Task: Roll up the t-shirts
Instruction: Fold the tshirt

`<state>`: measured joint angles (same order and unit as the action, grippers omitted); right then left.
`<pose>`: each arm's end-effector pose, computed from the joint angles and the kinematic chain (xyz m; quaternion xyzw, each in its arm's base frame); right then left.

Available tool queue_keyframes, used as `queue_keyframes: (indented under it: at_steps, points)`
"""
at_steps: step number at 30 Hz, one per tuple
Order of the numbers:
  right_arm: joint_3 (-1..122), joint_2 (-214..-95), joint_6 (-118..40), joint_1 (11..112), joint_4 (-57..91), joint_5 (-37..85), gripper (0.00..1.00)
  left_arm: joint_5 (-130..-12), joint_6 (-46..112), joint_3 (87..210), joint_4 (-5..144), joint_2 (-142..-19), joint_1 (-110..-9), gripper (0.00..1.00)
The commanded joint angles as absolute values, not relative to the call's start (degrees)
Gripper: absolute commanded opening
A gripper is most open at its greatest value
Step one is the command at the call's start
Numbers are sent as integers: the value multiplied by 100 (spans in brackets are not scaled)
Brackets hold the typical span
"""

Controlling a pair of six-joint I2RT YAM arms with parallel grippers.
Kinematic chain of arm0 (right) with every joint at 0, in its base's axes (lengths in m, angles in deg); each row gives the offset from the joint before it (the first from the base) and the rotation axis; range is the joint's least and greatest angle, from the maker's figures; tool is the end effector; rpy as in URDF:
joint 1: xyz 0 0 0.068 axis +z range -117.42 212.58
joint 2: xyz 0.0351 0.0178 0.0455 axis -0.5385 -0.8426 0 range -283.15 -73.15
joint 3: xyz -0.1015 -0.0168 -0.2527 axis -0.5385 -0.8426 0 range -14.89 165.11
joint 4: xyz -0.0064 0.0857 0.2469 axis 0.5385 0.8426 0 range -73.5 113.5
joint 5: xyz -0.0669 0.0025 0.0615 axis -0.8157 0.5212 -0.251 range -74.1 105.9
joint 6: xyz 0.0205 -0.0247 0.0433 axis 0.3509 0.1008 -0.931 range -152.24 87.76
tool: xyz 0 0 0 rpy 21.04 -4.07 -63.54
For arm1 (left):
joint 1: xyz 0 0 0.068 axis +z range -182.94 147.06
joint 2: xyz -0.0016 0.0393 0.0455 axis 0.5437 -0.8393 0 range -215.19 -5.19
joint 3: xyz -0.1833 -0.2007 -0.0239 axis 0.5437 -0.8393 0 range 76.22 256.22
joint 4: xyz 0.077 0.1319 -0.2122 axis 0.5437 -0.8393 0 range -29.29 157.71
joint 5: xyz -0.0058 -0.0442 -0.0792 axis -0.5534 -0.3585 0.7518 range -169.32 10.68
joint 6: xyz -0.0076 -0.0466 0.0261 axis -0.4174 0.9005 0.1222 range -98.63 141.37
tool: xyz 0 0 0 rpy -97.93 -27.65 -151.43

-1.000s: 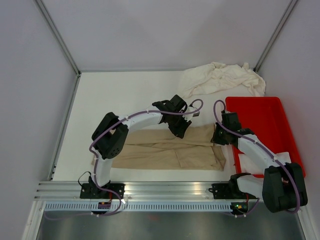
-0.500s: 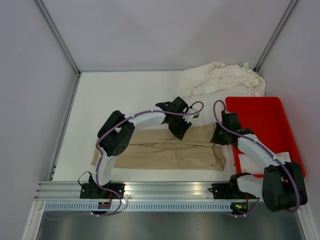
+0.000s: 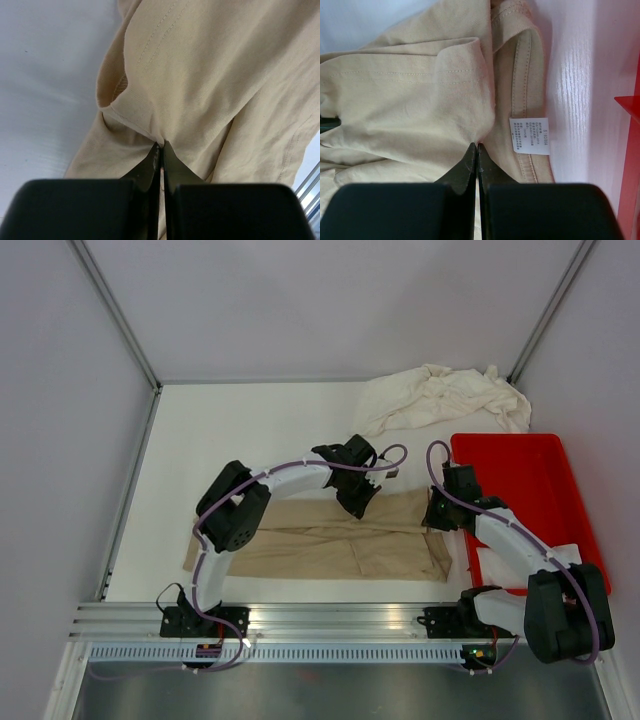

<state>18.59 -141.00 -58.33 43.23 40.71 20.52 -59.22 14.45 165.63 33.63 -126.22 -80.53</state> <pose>0.2093 0.0422 0.1757 0.1184 0.9546 0.1221 0.2446 0.2879 -0.3334 0.1645 0.4735 0.8389 -0.2320 0.1350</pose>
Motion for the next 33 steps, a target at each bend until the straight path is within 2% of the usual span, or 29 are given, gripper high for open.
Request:
queue_keyframes:
  at_steps: [1, 13, 27, 29, 30, 31, 33]
  points:
    - [2044, -13933, -5764, 4304, 4155, 1915, 0, -5726, 1354, 16649, 3344, -12156, -8022, 2]
    - [2246, -13801, -5852, 4313, 4744, 1880, 0, -5340, 1205, 16078, 3159, -11611, -7952, 2]
    - [1895, -14064, -6186, 4313, 4533, 1801, 0, -5155, 1223, 15989, 3124, -12112, -7961, 2]
    - [1869, -14082, -6195, 4304, 4481, 1809, 5, -5172, 1188, 15990, 3124, -12103, -7952, 5]
    - [1869, -14100, -6195, 4313, 4472, 1801, 11, -5181, 1187, 15972, 3115, -12086, -7961, 8]
    - [1877, -14109, -6204, 4313, 4489, 1775, 15, -5164, 1170, 15963, 3089, -12077, -7961, 15]
    - [1947, -14056, -6195, 4313, 4524, 1635, 20, -5137, 1135, 15946, 3036, -12033, -7961, 23]
